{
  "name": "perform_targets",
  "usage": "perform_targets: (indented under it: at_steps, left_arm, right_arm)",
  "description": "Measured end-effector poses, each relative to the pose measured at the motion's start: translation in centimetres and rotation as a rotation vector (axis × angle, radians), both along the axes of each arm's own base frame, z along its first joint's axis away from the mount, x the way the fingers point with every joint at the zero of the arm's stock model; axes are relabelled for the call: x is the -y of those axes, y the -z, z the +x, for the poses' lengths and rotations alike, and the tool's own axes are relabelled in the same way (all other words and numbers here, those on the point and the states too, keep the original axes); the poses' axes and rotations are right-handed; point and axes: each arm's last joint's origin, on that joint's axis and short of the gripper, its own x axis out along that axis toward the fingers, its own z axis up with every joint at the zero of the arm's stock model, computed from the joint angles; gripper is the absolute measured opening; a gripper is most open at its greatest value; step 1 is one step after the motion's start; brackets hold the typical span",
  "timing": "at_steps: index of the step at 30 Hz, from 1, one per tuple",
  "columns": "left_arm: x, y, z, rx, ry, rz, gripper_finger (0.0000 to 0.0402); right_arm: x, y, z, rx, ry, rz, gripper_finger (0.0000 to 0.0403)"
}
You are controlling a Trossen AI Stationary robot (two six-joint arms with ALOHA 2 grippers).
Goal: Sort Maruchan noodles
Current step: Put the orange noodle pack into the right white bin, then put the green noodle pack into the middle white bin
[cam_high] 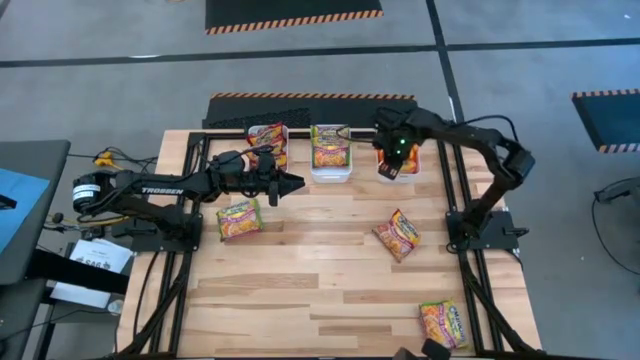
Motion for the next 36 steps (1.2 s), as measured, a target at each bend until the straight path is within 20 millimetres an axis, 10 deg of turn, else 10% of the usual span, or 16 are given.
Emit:
perform_targets:
  at_steps: [16, 36]
  left_arm:
    - [0.0, 0.0, 0.0, 0.002, 0.004, -0.008, 0.0116]
    - [-1.8, -2.6, -3.3, 0.062, 0.007, -0.011, 0.0116]
  right_arm:
    - [-1.6, -5.5, -2.0, 0.119, 0.049, -0.084, 0.0113]
    - [-9.5, -11.7, -5.5, 0.383, 0.115, 0.066, 0.0113]
